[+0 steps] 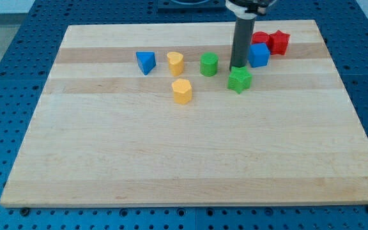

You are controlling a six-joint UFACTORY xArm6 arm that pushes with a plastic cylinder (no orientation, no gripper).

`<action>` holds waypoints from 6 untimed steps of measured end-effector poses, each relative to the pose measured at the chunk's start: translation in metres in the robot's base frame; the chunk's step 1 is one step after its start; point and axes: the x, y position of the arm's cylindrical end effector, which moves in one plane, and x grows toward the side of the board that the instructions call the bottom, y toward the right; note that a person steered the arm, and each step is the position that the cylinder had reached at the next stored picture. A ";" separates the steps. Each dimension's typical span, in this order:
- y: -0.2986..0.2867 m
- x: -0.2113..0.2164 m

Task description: Push the green circle into the yellow heart

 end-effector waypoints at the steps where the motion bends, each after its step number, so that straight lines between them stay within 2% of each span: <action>1: -0.015 0.000; 2: -0.032 -0.005; 4: -0.067 -0.039; 6: -0.082 -0.045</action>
